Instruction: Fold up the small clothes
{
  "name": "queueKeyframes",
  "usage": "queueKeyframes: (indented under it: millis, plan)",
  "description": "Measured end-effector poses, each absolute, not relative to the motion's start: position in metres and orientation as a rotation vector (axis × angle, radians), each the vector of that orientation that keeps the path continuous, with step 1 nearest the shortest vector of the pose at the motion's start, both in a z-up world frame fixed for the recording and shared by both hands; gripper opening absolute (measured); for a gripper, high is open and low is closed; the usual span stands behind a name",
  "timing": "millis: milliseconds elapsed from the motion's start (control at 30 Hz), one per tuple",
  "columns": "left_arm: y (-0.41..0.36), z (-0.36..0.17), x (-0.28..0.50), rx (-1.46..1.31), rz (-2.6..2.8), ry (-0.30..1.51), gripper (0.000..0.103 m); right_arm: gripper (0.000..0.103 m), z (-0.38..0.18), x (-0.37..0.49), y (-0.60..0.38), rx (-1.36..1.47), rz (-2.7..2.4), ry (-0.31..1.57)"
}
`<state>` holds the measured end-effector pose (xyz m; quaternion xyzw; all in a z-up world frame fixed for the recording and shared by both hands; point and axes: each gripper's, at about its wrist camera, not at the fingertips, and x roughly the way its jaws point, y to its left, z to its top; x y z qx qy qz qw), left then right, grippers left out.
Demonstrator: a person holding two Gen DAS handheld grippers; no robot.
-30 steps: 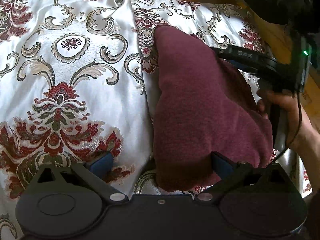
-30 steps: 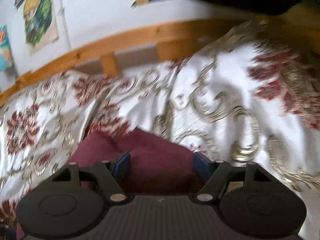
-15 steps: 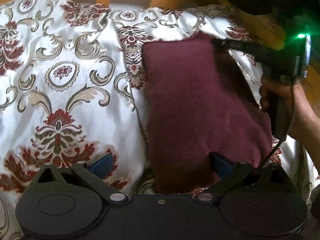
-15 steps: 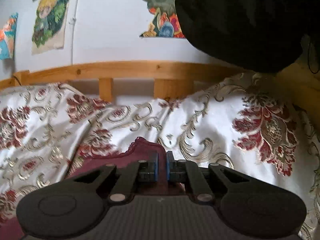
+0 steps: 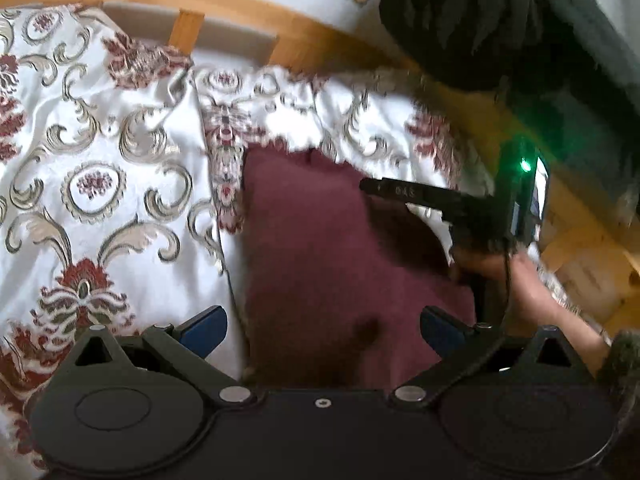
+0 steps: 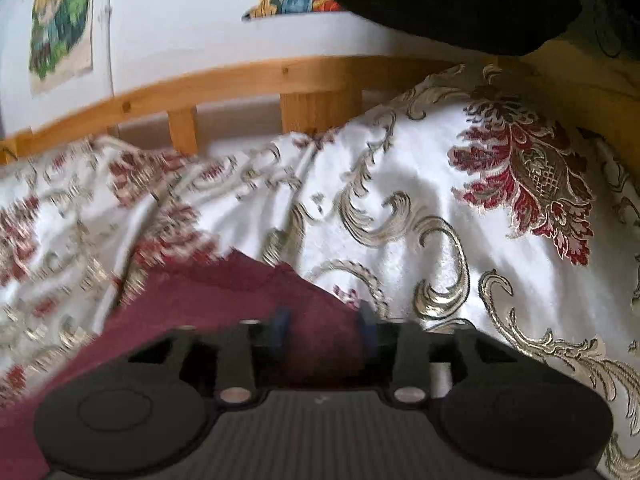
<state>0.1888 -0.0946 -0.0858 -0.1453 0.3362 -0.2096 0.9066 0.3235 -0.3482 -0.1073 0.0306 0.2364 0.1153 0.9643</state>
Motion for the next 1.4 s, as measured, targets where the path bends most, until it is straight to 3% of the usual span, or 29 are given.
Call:
queueKeyframes:
  millis: [67, 167, 367, 567, 733, 1033, 1233, 1400]
  plan:
    - [-0.092, -0.085, 0.188, -0.306, -0.413, 0.685, 0.102, 0.078, -0.097, 0.316, -0.345, 0.071, 0.309, 0.458]
    - [-0.089, -0.088, 0.192, -0.316, -0.380, 0.727, 0.102, 0.094, -0.086, 0.306, -0.333, 0.022, 0.421, 0.458]
    - [-0.086, -0.090, 0.194, -0.337, -0.373, 0.748, 0.102, 0.094, -0.100, 0.298, -0.290, -0.239, 0.377, 0.512]
    - [-0.094, -0.096, 0.194, -0.278, -0.395, 0.782, 0.102, 0.097, -0.119, 0.306, -0.297, -0.149, 0.266, 0.519]
    - [-0.095, -0.105, 0.199, -0.268, -0.386, 0.839, 0.102, 0.103, -0.099, 0.301, -0.328, -0.045, 0.190, 0.492]
    - [-0.091, -0.109, 0.203, -0.294, -0.362, 0.886, 0.102, 0.103, -0.066, 0.250, -0.418, 0.334, 0.091, 0.602]
    - [-0.087, -0.114, 0.206, -0.340, -0.357, 0.923, 0.102, 0.103, -0.096, 0.221, -0.451, 0.732, 0.229, 0.678]
    - [-0.088, -0.115, 0.206, -0.333, -0.354, 0.928, 0.102, 0.103, -0.130, 0.242, -0.450, 0.838, 0.177, 0.765]
